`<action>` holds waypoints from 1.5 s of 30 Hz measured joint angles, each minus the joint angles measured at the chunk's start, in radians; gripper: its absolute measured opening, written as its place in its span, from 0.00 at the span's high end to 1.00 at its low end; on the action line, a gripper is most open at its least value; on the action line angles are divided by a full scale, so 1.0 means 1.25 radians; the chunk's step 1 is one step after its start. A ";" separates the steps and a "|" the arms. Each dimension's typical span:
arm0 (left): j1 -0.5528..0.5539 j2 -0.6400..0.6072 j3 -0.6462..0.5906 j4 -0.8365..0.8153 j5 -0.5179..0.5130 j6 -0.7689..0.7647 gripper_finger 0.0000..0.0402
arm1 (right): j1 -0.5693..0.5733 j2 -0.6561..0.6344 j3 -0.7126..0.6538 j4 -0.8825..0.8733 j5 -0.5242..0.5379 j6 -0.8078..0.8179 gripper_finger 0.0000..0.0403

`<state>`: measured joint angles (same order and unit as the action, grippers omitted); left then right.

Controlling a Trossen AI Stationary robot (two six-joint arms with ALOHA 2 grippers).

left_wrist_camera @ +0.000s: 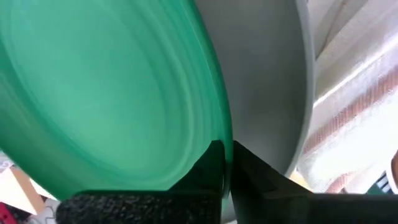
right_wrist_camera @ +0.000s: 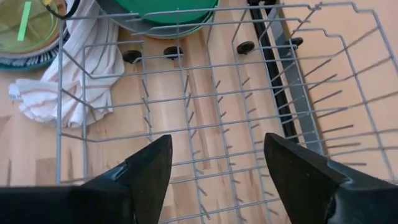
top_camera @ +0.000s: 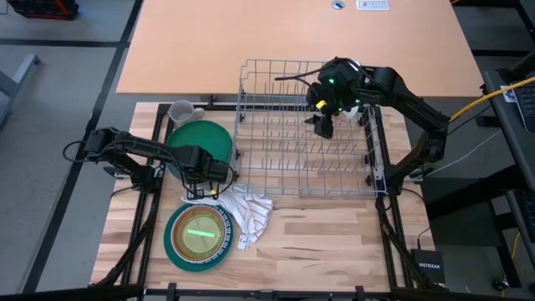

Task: Sort dishes
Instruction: Put the green plate into the dish rack

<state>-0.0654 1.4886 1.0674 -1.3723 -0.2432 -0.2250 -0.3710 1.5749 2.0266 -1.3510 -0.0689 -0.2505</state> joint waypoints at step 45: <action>-0.152 -0.009 0.534 -0.114 0.068 0.024 1.00 | 0.106 0.153 0.000 0.289 -0.318 -0.499 0.36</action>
<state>-0.2558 1.4773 1.7355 -1.5143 -0.1582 -0.1950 -0.2388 1.7658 2.0262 -0.9892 -0.4668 -0.8743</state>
